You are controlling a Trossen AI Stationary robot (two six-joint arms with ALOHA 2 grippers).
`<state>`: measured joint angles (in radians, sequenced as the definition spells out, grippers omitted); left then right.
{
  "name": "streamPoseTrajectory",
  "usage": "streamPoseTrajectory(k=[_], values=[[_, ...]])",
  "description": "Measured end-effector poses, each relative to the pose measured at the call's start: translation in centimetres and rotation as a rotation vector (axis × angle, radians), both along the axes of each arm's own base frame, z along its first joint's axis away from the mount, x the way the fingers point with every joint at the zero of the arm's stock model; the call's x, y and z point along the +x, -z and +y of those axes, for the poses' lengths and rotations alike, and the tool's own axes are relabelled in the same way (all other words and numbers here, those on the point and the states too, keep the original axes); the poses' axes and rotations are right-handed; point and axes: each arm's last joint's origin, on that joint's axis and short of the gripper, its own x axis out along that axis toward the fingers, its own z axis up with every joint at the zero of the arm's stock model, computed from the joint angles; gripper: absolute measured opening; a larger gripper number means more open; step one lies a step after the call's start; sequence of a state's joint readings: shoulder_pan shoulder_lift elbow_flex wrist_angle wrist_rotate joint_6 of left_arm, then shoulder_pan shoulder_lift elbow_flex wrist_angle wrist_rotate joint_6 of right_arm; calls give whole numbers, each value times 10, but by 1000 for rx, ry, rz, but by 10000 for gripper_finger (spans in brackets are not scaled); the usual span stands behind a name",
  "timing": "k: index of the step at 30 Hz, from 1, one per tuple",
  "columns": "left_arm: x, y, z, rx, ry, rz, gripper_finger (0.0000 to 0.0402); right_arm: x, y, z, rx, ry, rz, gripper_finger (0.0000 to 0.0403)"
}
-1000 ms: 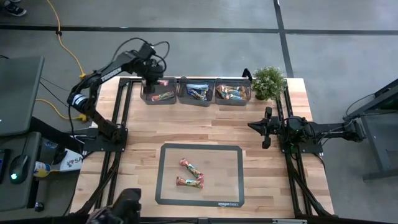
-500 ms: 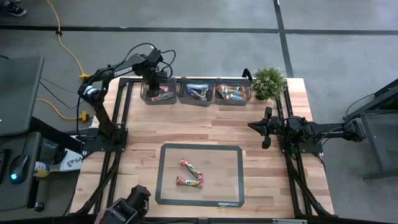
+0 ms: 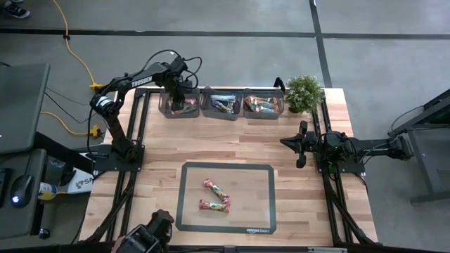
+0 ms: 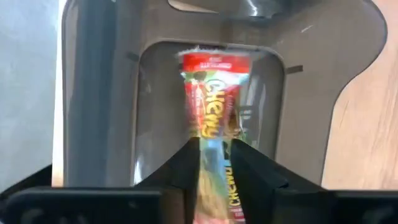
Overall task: Pick and place Granola Bars by type
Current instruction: Put the red granola bar into the left black bin
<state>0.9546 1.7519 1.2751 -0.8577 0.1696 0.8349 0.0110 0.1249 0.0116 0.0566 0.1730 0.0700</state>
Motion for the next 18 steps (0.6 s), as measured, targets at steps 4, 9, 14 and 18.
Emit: streamPoseTrajectory(k=[4, 9, 14, 18], values=[[0, 0, 0, 2, -38, 13, 142, 0, 0, 0, 0, 0, 0, 0], [-2, 0, 0, 0, -114, 35, 212, 0, 0, 0, 0, 0, 0, 0], [-2, -22, -5, -17, -158, -84, 237, 0, 0, 0, 0, 0, 1, 0], [-5, -57, -13, -3, -147, -240, 239, 0, 0, 0, 0, 0, 0, 0]])
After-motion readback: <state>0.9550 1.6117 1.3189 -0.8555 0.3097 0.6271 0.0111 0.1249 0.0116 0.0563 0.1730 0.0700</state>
